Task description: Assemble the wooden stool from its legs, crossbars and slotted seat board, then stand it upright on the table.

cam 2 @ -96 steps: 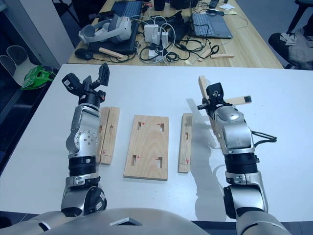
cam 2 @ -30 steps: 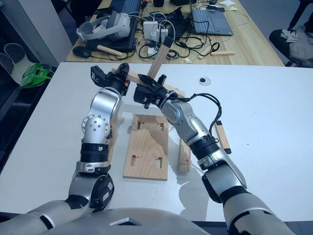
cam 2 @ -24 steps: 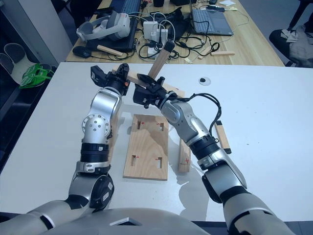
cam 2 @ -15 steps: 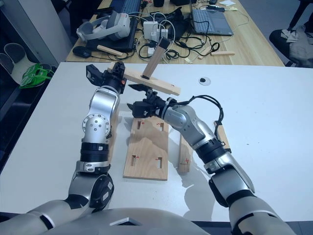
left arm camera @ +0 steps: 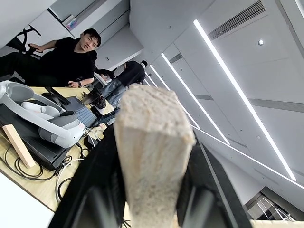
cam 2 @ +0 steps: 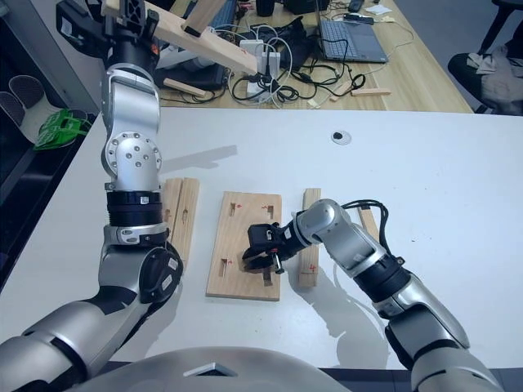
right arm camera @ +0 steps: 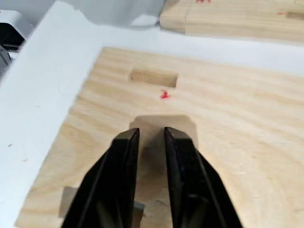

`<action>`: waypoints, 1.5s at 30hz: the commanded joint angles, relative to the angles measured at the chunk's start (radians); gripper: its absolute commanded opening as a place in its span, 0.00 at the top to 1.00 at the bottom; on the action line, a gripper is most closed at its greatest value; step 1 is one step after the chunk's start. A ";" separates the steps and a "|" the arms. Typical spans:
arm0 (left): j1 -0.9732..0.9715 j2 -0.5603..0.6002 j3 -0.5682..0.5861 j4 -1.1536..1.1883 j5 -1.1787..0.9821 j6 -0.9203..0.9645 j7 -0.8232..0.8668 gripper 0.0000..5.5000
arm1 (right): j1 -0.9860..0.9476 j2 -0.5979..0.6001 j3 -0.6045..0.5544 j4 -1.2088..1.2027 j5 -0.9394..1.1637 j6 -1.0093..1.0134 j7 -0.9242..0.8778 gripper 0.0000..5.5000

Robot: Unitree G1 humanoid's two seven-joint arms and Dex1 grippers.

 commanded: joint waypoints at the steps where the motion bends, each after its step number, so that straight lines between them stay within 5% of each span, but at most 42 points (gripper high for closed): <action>1: 0.027 -0.016 0.009 -0.043 0.016 0.033 0.004 0.81 | -0.021 0.061 0.037 0.102 -0.104 0.041 -0.117 0.97; 22: 0.179 0.061 -0.011 -0.244 0.125 0.244 -0.036 0.81 | -0.177 0.434 -0.136 0.706 -0.296 0.052 -0.898 1.00; 26: 0.208 0.094 -0.025 -0.305 0.107 0.346 -0.074 0.81 | -0.117 0.420 -0.273 0.481 -0.194 0.054 -0.882 1.00; 33: 0.297 0.124 -0.035 -0.383 0.067 0.574 -0.088 0.81 | 0.226 0.161 -0.516 -0.170 0.036 0.228 -0.656 1.00; 36: 0.345 0.123 -0.036 -0.437 0.062 0.660 -0.065 0.81 | 0.301 0.165 -0.619 -0.247 0.108 0.278 -0.684 1.00; 45: 0.414 0.149 -0.073 -0.508 0.135 0.710 -0.070 0.81 | 0.311 0.202 -0.686 -0.259 0.224 0.305 -0.730 1.00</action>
